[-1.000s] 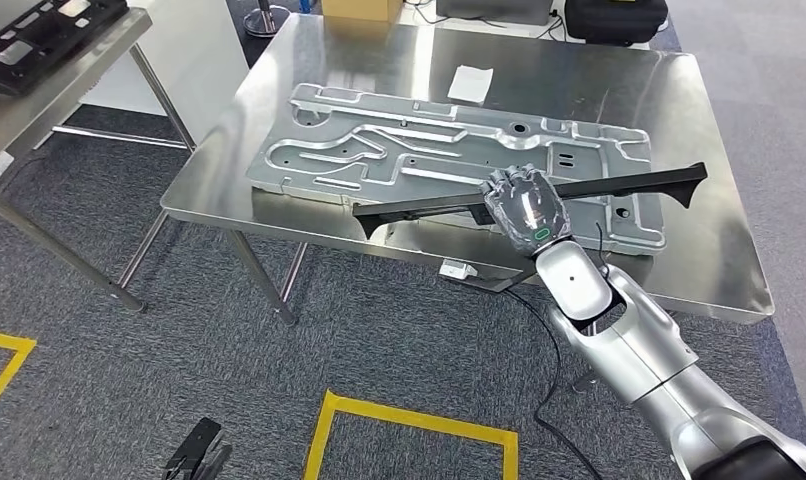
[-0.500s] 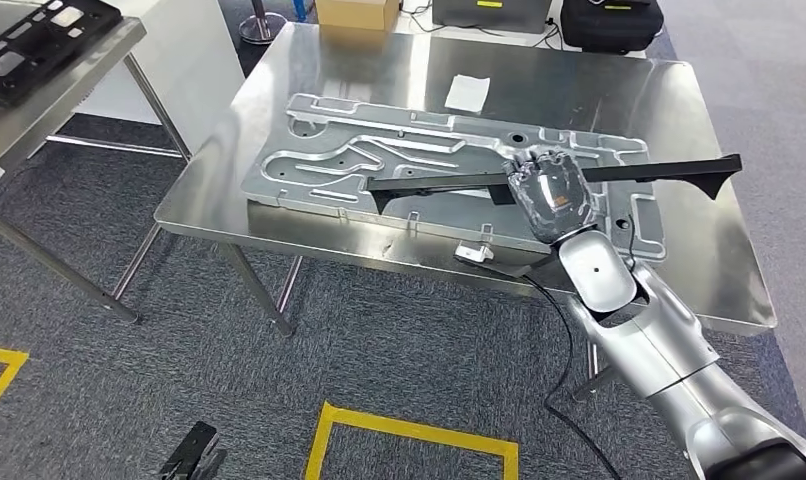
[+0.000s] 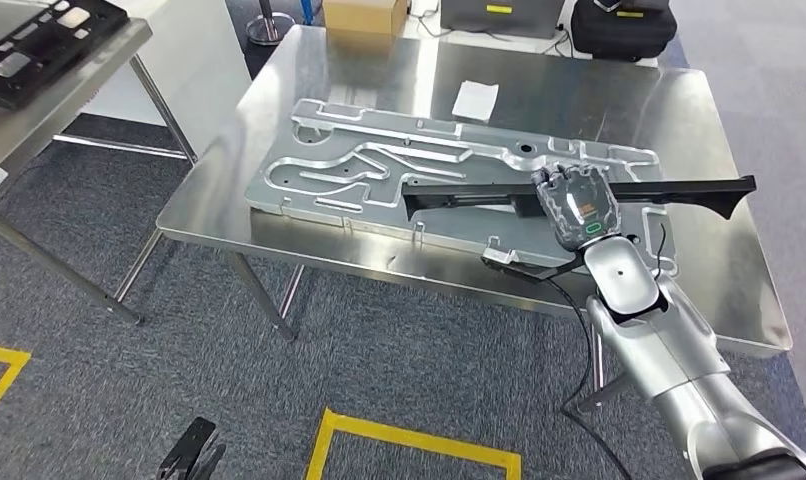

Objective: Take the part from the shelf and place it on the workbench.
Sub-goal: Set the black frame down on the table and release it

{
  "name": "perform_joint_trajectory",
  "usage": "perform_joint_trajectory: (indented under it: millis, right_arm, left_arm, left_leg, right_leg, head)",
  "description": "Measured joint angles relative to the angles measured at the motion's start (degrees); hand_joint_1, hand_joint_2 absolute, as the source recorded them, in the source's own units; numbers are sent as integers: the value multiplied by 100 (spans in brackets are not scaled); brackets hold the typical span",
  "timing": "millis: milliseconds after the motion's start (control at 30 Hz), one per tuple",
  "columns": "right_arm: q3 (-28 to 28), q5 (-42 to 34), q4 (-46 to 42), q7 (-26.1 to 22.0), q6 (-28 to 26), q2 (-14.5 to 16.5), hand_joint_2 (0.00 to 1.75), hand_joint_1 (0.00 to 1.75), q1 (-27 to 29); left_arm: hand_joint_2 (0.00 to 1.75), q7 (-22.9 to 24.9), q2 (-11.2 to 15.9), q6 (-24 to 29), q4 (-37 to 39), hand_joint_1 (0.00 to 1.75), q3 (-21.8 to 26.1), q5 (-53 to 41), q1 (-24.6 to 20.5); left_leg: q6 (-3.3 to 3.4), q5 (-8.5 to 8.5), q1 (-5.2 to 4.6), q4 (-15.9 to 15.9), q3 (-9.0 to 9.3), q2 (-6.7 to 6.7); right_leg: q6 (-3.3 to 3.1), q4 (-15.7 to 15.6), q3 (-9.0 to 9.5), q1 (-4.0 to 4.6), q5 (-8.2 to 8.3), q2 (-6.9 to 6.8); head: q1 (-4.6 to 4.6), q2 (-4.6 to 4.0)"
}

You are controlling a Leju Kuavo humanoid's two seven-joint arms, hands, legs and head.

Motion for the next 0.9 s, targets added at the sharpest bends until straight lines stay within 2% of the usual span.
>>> perform_joint_trajectory:
  millis: [67,133,167,233,267,300,333,400,433,467,533,633,667,700,767,800,833,867,900]
  right_arm:
    - [-46,0,97,-21,-6,40,175,175,7]
    - [-107,-7,182,-56,-8,81,175,175,-3]
    - [-141,-13,232,-85,-14,107,175,175,-8]
    - [-194,-32,357,-156,-41,149,175,175,-13]
    - [-217,-44,430,-195,-54,169,175,175,-7]
    - [-238,-54,495,-226,-64,186,175,175,1]
    - [-259,-65,555,-248,-69,202,175,175,7]
    - [-297,-84,650,-284,-92,230,175,175,8]
    - [-318,-96,706,-297,-119,241,175,175,-2]
    - [-343,-106,758,-309,-151,254,175,175,-11]
    - [-399,-126,853,-320,-222,273,175,175,-26]
    - [-471,-137,949,-349,-287,293,175,175,-34]
    - [-486,-138,985,-360,-299,301,175,175,-34]
    - [-500,-139,1023,-368,-313,307,175,175,-26]
    - [-532,-140,1091,-381,-352,315,175,175,0]
    - [-545,-141,1120,-387,-369,316,175,175,10]
    - [-555,-142,1145,-392,-381,317,175,175,15]
    - [-560,-142,1165,-395,-386,319,175,175,14]
    - [-565,-143,1179,-399,-391,321,175,175,12]
  left_arm:
    - [0,-2,3,-1,0,0,-10,2,-7]
    - [0,-4,10,-2,0,0,-32,3,-12]
    - [0,-5,17,-2,0,0,-42,7,-14]
    - [0,-5,27,-2,0,0,-51,15,-9]
    - [0,-5,29,-4,1,0,-54,17,-1]
    - [0,-5,29,-7,1,0,-58,18,7]
    - [0,-5,30,-10,2,0,-64,17,13]
    - [0,-5,38,-16,2,0,-72,18,18]
    - [0,-5,45,-19,2,0,-74,19,17]
    - [0,-4,51,-22,2,0,-75,19,16]
    - [0,-3,61,-28,2,0,-79,24,17]
    - [0,-7,66,-31,2,0,-85,46,24]
    - [0,-9,65,-32,2,0,-86,52,19]
    - [0,-10,64,-32,2,0,-86,56,15]
    - [0,-10,63,-33,2,0,-86,57,18]
    - [0,-10,62,-33,2,0,-86,58,29]
    - [0,-10,62,-33,2,0,-86,57,40]
    - [0,-10,61,-34,2,0,-87,56,48]
    - [0,-10,60,-35,2,0,-87,56,51]
  left_leg:
    - [-68,-41,12,-9,27,9]
    - [-126,-186,23,217,-41,25]
    - [-146,-327,28,517,-179,32]
    - [-168,-617,28,1311,-614,34]
    - [-169,-663,28,1605,-814,34]
    - [-160,-590,27,1696,-923,34]
    - [-140,-397,24,1550,-917,34]
    - [-67,121,9,796,-649,34]
    - [-25,295,-9,445,-500,32]
    - [12,359,-26,201,-391,32]
    - [52,311,-52,57,-316,30]
    - [108,282,-3,-73,-200,38]
    - [133,279,17,-115,-153,43]
    - [156,268,16,-131,-126,46]
    - [183,235,17,-131,-98,47]
    - [183,213,17,-127,-78,45]
    - [176,185,19,-120,-48,41]
    - [163,151,21,-110,-8,37]
    - [146,112,23,-95,33,32]
  right_leg:
    - [-71,-48,36,-1,-22,12]
    - [-157,-86,121,-19,-51,9]
    - [-192,-100,166,-23,-73,4]
    - [-233,-101,229,-6,-126,3]
    - [-240,-98,258,6,-154,7]
    - [-240,-95,291,18,-184,12]
    - [-239,-93,333,30,-219,16]
    - [-228,-92,436,49,-298,20]
    - [-213,-90,473,62,-333,23]
    - [-193,-89,489,71,-358,25]
    - [-149,-103,487,79,-377,29]
    - [-68,-16,481,83,-472,21]
    - [-43,197,382,79,-579,18]
    - [-25,526,207,61,-716,17]
    - [16,1271,-274,27,-941,18]
    - [36,1464,-441,8,-922,16]
    - [52,1448,-504,-10,-786,13]
    - [59,1203,-442,-28,-552,8]
    - [55,812,-293,-40,-280,0]
  head:
    - [-2,0]
    - [-13,0]
    - [-21,0]
    - [-32,1]
    - [-33,1]
    - [-32,1]
    - [-32,1]
    - [-31,1]
    - [-23,1]
    - [-22,1]
    - [-20,1]
    - [-14,0]
    - [-5,0]
    - [4,0]
    - [10,1]
    - [10,1]
    - [10,1]
    - [11,1]
    - [12,0]
